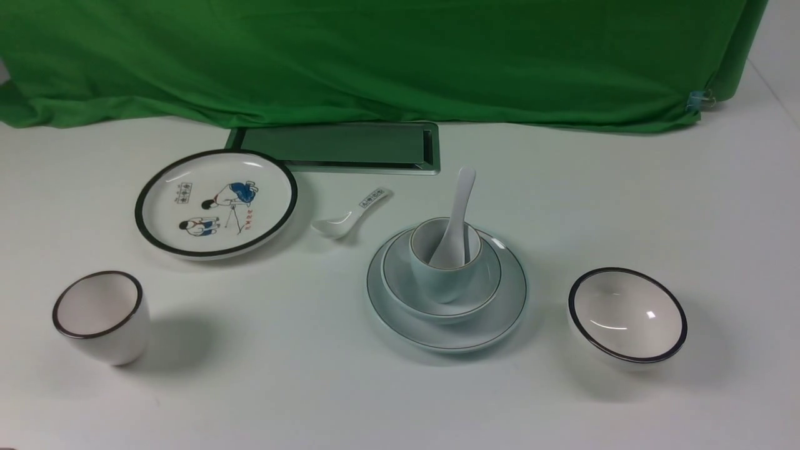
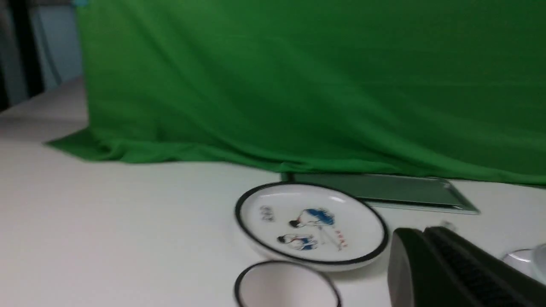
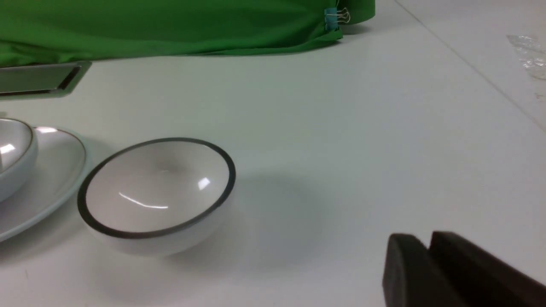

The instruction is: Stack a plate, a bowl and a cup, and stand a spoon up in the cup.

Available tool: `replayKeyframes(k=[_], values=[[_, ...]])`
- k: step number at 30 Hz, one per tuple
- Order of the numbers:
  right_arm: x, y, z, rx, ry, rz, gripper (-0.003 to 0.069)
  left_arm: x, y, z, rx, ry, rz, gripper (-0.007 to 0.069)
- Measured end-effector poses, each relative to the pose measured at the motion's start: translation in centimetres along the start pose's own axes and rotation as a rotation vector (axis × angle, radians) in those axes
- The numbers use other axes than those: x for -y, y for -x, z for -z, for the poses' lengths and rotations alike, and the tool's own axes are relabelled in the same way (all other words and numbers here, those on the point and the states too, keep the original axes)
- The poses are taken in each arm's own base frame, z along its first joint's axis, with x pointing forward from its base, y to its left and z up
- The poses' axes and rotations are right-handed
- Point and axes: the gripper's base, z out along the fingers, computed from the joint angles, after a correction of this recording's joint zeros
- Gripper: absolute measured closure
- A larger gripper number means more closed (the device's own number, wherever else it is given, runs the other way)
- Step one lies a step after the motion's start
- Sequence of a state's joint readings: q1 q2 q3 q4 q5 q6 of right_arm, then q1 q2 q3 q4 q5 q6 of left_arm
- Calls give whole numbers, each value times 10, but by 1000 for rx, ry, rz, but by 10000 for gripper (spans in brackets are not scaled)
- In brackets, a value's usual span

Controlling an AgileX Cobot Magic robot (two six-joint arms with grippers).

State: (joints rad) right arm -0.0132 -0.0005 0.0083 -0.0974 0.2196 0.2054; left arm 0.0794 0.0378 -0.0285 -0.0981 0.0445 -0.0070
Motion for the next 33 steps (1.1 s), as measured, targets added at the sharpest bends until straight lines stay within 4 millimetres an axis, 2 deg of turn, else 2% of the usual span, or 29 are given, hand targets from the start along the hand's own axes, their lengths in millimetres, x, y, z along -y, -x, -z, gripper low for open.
replayKeyframes(k=[1,2,9,33], values=[[0,0,0,0,0,0,550,0,0,0,-1,0,0,655],[0,0,0,0,0,0,545,-2,-10,2,-27,27,-19,655],[0,0,0,0,0,-2,526,-4,-25,3,-171,35,-72,655],[0,0,0,0,1,-6,464,-4,-26,3,-180,40,-125,655]])
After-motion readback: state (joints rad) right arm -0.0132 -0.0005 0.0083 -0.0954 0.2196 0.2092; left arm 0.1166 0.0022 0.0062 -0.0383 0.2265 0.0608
